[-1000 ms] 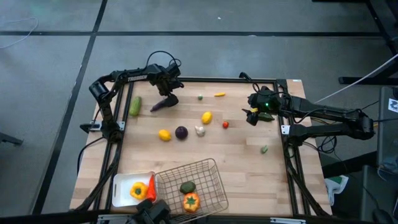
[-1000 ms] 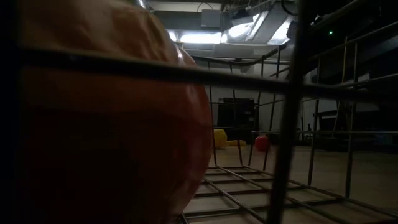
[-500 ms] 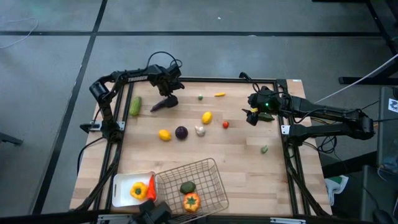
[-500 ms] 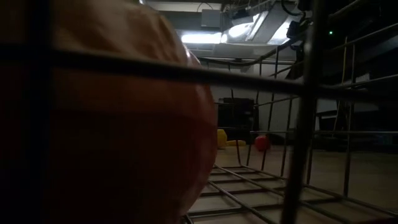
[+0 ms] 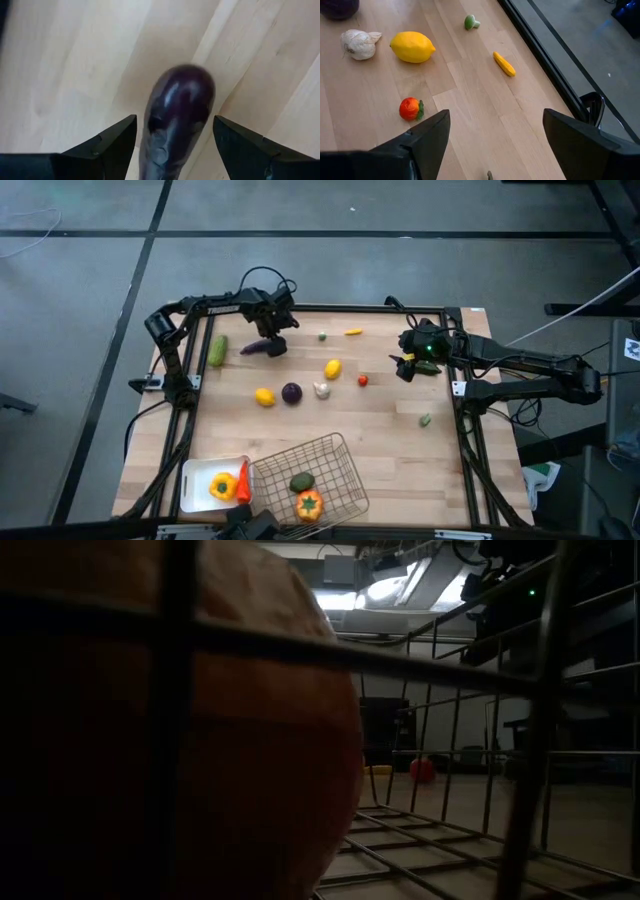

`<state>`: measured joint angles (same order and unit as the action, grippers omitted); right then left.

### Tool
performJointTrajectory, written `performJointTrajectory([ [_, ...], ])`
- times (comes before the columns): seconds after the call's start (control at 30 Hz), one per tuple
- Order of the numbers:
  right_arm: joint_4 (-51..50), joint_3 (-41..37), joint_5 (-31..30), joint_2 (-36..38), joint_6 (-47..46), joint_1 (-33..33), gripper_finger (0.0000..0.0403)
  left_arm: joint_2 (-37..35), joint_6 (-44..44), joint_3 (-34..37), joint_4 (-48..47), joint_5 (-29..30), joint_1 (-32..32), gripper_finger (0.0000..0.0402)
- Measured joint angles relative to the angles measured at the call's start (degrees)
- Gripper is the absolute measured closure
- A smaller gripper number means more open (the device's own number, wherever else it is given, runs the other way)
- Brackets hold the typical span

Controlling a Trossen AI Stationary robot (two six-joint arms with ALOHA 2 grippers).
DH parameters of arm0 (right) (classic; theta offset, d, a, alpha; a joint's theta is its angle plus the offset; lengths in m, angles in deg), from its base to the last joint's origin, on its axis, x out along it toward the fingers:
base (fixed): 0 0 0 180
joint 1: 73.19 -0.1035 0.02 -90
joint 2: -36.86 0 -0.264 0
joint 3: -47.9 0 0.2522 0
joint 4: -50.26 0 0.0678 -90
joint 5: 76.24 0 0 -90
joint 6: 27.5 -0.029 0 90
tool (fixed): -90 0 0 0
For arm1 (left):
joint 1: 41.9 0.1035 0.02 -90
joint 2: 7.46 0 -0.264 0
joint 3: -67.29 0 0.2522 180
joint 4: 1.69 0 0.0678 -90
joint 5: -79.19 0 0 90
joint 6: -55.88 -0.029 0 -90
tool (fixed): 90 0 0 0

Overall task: Sort produce into baskets
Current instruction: Put the black eggplant into the white bin

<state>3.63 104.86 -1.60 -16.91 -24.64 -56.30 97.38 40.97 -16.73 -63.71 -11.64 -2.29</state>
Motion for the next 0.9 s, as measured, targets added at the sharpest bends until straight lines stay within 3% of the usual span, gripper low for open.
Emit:
performJointTrajectory([
  [0.17, -0.01, 0.00, 0.02, 0.02, 0.02, -0.01, 0.0088, 0.00, -0.03, 3.06, 0.61, 0.06, 0.00, 0.0168],
  [0.57, -0.01, 0.00, 0.00, 0.00, 0.02, -0.01, 0.0088, -0.10, -1.96, 2.68, 2.34, 0.06, 0.00, 0.0236],
  [0.77, -0.01, 0.00, 0.00, 0.02, 0.02, 0.00, 0.0088, -0.17, -2.00, -2.26, -1.15, 0.10, -0.15, 0.0227],
  [0.9, 0.01, 0.00, 0.00, 0.01, 0.02, 0.01, 0.0088, -0.22, -1.69, -8.40, -9.11, 0.15, -0.62, 0.0225],
])
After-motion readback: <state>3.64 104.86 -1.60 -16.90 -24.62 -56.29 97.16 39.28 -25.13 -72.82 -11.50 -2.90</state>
